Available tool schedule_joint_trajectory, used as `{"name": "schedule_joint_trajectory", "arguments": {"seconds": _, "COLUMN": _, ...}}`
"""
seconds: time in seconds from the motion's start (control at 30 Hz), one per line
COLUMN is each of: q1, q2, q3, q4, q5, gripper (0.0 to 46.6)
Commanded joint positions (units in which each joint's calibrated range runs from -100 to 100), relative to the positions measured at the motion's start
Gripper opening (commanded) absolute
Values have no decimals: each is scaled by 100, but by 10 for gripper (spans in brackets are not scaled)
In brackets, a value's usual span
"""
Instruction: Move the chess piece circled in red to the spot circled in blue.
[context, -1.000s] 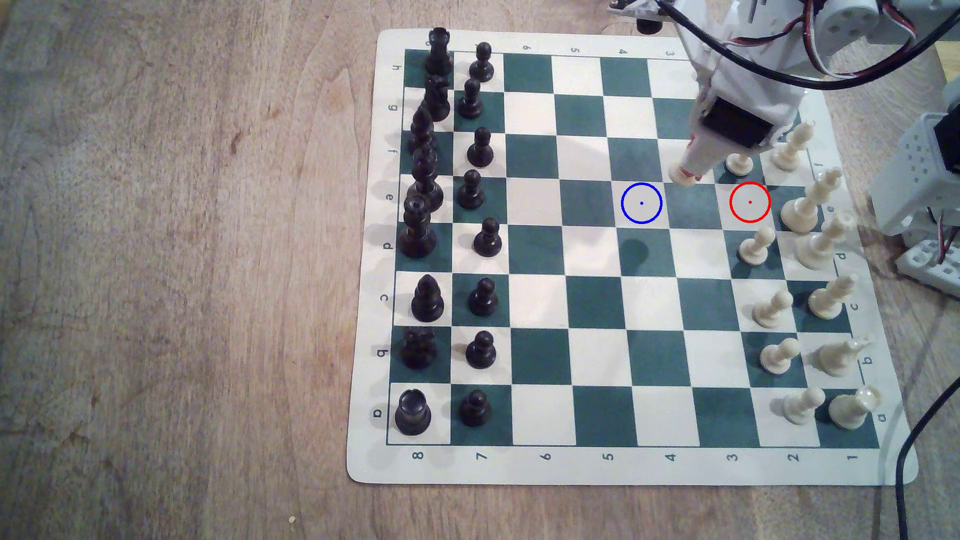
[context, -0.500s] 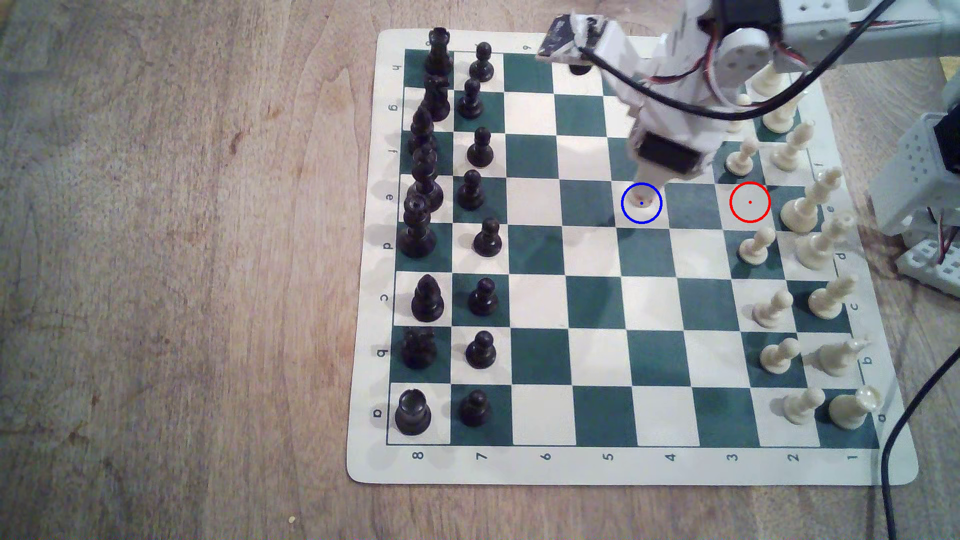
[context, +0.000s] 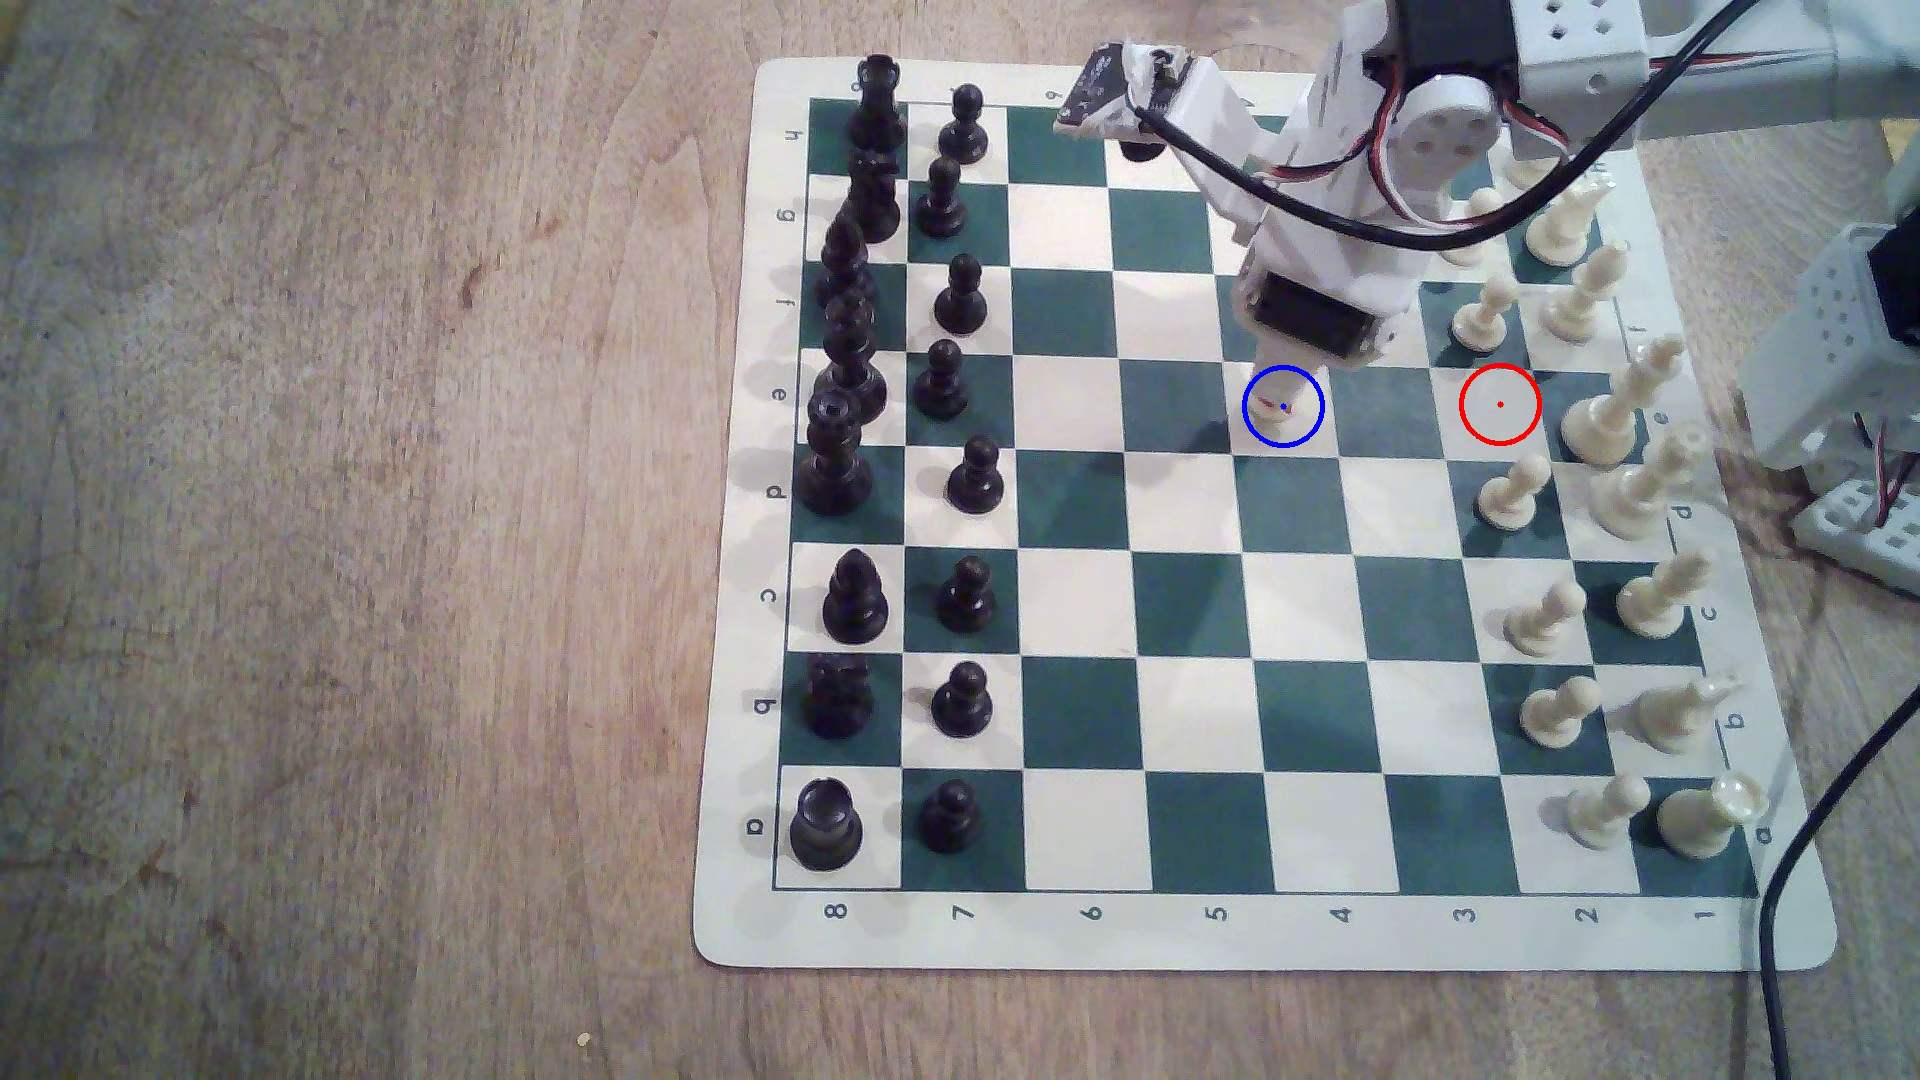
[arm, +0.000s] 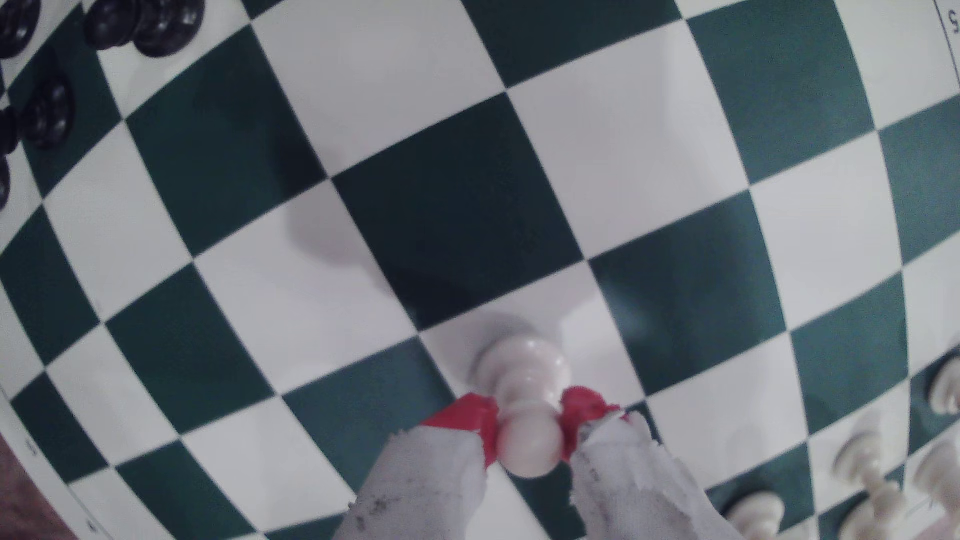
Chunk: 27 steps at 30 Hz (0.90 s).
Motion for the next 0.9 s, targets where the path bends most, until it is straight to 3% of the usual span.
{"name": "schedule_joint_trajectory", "arguments": {"seconds": 0.0, "q1": 5, "q2": -21, "q3": -118, "q4": -12, "q5": 5, "gripper": 3}}
{"name": "schedule_joint_trajectory", "arguments": {"seconds": 0.23, "q1": -3, "q2": 22, "q3": -109, "q4": 29, "q5": 24, "gripper": 15}}
{"name": "schedule_joint_trajectory", "arguments": {"seconds": 0.3, "q1": -3, "q2": 22, "q3": -91, "q4": 45, "q5": 29, "gripper": 74}}
{"name": "schedule_joint_trajectory", "arguments": {"seconds": 0.33, "q1": 21, "q2": -114, "q3": 127, "q4": 21, "q5": 83, "gripper": 153}}
{"name": "schedule_joint_trajectory", "arguments": {"seconds": 0.4, "q1": 52, "q2": -428, "q3": 580, "q4": -225, "q5": 176, "gripper": 195}}
{"name": "schedule_joint_trajectory", "arguments": {"seconds": 0.87, "q1": -136, "q2": -2211, "q3": 1786, "q4": 4, "q5": 210, "gripper": 209}}
